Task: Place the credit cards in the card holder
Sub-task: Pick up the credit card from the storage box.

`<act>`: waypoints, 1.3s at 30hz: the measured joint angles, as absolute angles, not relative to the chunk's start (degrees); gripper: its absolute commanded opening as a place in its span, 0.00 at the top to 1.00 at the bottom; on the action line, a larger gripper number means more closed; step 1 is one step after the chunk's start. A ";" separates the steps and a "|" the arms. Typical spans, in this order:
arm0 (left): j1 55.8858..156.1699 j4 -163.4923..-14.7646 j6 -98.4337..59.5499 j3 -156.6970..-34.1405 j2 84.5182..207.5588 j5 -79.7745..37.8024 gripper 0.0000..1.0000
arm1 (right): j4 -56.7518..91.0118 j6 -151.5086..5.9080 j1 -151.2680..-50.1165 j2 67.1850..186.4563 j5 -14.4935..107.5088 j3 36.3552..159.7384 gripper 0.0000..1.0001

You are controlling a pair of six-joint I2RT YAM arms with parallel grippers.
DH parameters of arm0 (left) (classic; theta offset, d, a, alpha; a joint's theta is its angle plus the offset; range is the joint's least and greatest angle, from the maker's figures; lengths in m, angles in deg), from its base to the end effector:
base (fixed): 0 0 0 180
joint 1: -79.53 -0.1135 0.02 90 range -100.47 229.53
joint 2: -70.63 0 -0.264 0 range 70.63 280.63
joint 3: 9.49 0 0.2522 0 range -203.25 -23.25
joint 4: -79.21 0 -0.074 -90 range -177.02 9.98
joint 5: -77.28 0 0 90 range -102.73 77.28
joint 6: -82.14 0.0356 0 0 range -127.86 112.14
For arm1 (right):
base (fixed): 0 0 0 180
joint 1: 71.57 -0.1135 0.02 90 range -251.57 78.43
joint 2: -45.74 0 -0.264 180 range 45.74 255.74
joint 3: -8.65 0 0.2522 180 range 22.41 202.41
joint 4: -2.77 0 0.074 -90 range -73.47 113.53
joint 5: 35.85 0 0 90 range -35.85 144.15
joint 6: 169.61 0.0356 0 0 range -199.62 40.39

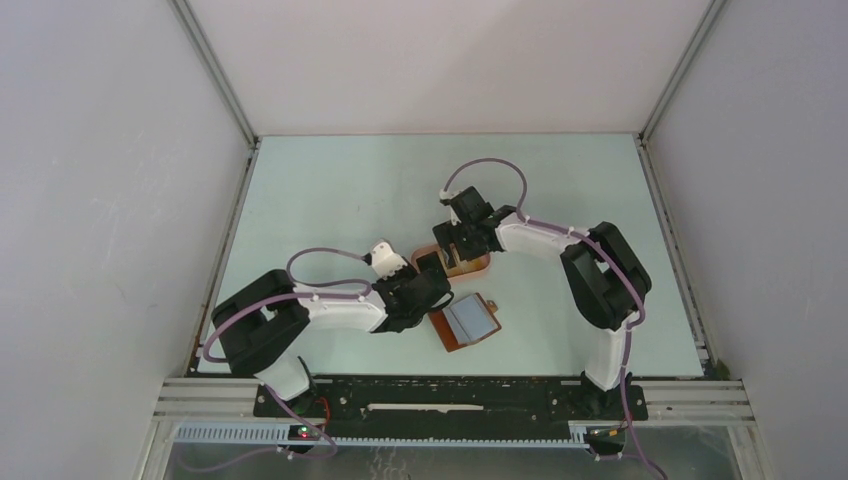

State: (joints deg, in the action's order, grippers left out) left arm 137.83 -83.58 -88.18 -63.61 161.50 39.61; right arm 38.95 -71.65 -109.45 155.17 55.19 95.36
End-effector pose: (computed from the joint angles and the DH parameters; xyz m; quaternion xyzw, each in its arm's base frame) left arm 0.1724 -0.2255 0.1491 -0.2969 0.8117 -0.1116 0.4904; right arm 0.3138 0.2433 0.1712 -0.2463 0.9313 0.0963 0.2503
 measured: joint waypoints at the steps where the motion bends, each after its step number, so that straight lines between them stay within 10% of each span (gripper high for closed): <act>1: 137.83 -83.34 -88.28 -63.78 161.61 39.66 1.00 | 39.01 -71.58 -109.30 155.17 54.84 95.36 0.13; 10: 137.92 -83.01 -88.18 -64.11 161.87 39.81 1.00 | 42.31 -71.17 -105.61 155.49 43.25 97.04 0.31; 39: 138.03 -83.74 -87.41 -65.49 163.49 39.63 1.00 | 44.48 -71.34 -106.24 157.99 45.15 100.02 0.15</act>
State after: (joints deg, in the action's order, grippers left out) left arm 138.03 -83.74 -87.41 -65.49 163.49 39.63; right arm 44.48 -71.34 -106.24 157.99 45.15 100.02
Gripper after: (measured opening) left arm 0.014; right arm 0.859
